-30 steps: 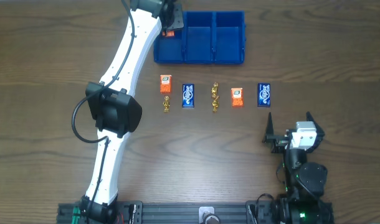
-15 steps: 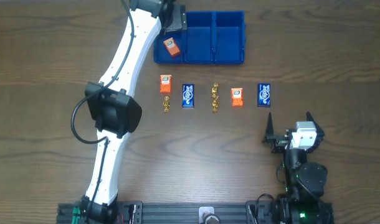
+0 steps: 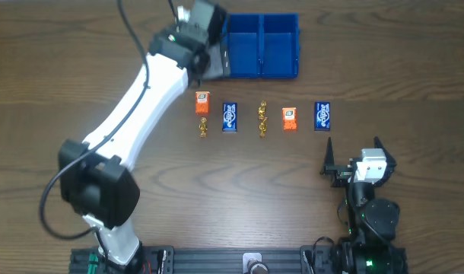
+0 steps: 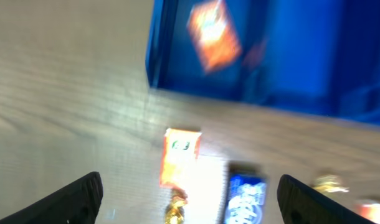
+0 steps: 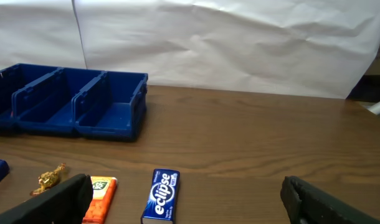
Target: Sort Candies Into Trays
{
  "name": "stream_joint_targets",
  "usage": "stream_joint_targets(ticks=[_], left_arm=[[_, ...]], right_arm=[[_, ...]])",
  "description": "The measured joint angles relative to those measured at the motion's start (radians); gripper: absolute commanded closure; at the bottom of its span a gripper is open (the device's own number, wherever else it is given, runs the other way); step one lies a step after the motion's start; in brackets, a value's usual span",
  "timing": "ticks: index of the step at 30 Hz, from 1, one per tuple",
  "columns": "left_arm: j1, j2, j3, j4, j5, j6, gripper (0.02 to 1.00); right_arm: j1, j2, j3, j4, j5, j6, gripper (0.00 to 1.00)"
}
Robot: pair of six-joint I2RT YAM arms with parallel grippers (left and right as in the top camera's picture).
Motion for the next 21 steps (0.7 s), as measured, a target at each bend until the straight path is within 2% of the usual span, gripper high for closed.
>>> stream_joint_targets(ticks=[6, 21], left_arm=[[0.019, 0.101, -0.166, 0.078, 0.05, -0.015, 0.117], [0.038, 0.18, -0.172, 0.13, 0.122, 0.022, 0.169]], right_arm=[[0.0, 0.0, 0.0, 0.0, 0.0, 0.0, 0.003], [0.0, 0.0, 0.0, 0.0, 0.0, 0.0, 0.003]])
